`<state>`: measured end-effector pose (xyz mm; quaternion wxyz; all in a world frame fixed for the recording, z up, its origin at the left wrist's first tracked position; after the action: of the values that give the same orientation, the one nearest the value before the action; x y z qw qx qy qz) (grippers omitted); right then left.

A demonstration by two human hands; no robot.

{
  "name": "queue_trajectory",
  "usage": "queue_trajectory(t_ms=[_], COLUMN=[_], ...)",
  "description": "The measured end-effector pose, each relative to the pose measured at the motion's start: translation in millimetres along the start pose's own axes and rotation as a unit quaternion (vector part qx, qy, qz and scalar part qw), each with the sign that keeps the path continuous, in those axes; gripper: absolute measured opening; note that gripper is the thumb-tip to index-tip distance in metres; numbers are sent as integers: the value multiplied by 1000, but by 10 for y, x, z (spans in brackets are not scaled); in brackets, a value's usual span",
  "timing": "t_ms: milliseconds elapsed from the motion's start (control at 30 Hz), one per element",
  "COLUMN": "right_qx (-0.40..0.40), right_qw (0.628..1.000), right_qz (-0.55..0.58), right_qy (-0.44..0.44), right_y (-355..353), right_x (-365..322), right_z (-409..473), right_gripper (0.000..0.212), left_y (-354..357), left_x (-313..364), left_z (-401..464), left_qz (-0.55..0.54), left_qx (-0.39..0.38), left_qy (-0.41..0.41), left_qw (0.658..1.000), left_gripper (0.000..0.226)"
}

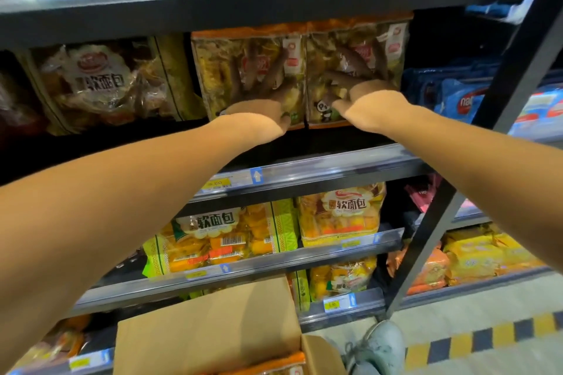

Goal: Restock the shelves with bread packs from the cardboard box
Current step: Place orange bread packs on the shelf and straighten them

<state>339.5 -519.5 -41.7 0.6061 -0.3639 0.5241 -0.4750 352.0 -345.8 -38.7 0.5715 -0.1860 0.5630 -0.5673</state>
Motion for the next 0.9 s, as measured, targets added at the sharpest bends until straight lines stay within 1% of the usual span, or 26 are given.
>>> queue_trajectory(t_ms=[100, 133, 267, 367, 433, 467, 533, 633, 767, 900], right_qx=[27, 36, 69, 84, 84, 78, 45, -8, -81, -177], right_qw=[999, 999, 994, 982, 970, 966, 964, 961, 949, 937], right_qz=[28, 38, 42, 71, 110, 127, 152, 155, 174, 178], right_qy=[-2, -14, -78, -154, -199, -211, -214, -228, -249, -242], right_y=[-107, -155, -287, -268, -234, -201, -48, 287, 814, 1496], right_x=[7, -34, -280, -530, -718, -806, -944, -1153, -1430, -1617], right_z=[-180, -260, -591, -927, -1214, -1351, -1598, -1964, -2429, -2800], right_gripper=[61, 63, 65, 60, 58, 57, 56, 58, 54, 61], left_y=[-81, -133, -409, -557, -529, -482, -351, -104, 323, 792], left_x=[-106, -150, -325, -368, -399, -427, -476, -554, -632, -562], left_z=[-160, -242, -660, -995, -1294, -1461, -1816, -2361, -3077, -3697], left_qz=[-73, -90, -118, -66, -55, -60, -73, -78, -95, -138], left_qx=[-66, -69, 1, 76, 101, 102, 79, 30, -18, -73], left_qy=[-31, -35, -37, 9, 40, 49, 56, 61, 49, 39], left_qw=[995, 993, 992, 995, 993, 992, 993, 995, 994, 987], left_gripper=[55, 52, 39, 51, 57, 58, 61, 67, 67, 67])
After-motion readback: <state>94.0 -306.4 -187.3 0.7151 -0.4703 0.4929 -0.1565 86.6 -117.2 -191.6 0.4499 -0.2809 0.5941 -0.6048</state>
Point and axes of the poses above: each hand's wrist, its own z-axis towards the middle knuckle, its own y-axis out of the palm, x = y × z, the point moved 9 cm from there along z, towards the middle knuckle, and after that the axes turned 12 degrees about z, right-handed, at the moved point
